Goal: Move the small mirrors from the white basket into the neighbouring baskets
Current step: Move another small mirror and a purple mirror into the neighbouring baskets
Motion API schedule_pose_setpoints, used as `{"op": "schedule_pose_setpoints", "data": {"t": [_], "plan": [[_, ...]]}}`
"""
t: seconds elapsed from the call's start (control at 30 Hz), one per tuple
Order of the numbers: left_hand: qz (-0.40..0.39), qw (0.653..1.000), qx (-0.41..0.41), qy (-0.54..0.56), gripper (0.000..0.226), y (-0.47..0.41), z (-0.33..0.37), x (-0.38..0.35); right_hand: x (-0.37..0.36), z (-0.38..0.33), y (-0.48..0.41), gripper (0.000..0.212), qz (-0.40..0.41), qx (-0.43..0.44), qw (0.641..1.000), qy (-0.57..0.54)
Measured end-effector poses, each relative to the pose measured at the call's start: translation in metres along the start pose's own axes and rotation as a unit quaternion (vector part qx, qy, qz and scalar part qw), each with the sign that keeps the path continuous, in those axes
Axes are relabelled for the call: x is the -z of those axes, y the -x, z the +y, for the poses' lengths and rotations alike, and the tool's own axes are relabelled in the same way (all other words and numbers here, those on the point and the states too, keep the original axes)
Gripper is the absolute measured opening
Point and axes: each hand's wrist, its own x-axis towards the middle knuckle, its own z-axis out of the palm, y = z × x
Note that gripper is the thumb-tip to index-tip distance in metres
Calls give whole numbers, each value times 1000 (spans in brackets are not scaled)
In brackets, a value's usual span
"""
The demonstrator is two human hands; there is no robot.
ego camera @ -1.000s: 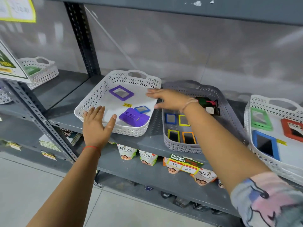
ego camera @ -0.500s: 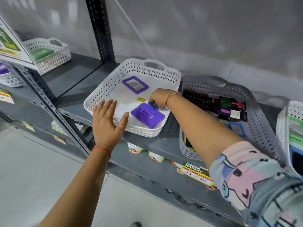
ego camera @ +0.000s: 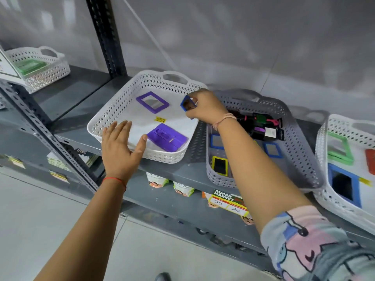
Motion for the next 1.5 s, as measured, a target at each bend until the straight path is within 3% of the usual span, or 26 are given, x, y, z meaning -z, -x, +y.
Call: {"op": "schedule_pose_setpoints", "data": {"t": [0.17,0.33,0.47,0.83,1.0,1.13,1.23,1.3,1.33,1.5], "plan": [[2,1000,-9,-4,70,1,0,0,43,44,58,21,89,-148,985,4],[1,1000,-13,0,74,2,1,0,71,86,122,20,-23,-325,939,115],[0,1000,-18,-5,76,2,-1,0,75,107,156,24,-69,-378,915,125],[-16,1000,-18,-8,78,2,-1,3,71,106,171,35,-91,-396,900,160],[-20,1000,-18,-7,79,3,1,5,70,106,170,23,-122,-397,897,151],[-21,1000,-19,-11,79,3,1,5,70,111,168,35,-147,-390,892,176],[-21,1000,-18,-9,79,3,1,6,77,112,166,13,-192,-340,897,208],[-20,1000,-19,-7,79,3,2,6,75,121,166,52,-235,-294,895,241],[-20,1000,-19,-7,79,3,2,6,75,122,168,61,-246,-277,896,247],[-18,1000,-24,-10,78,3,1,6,63,135,175,48,-222,-237,911,253]]}}
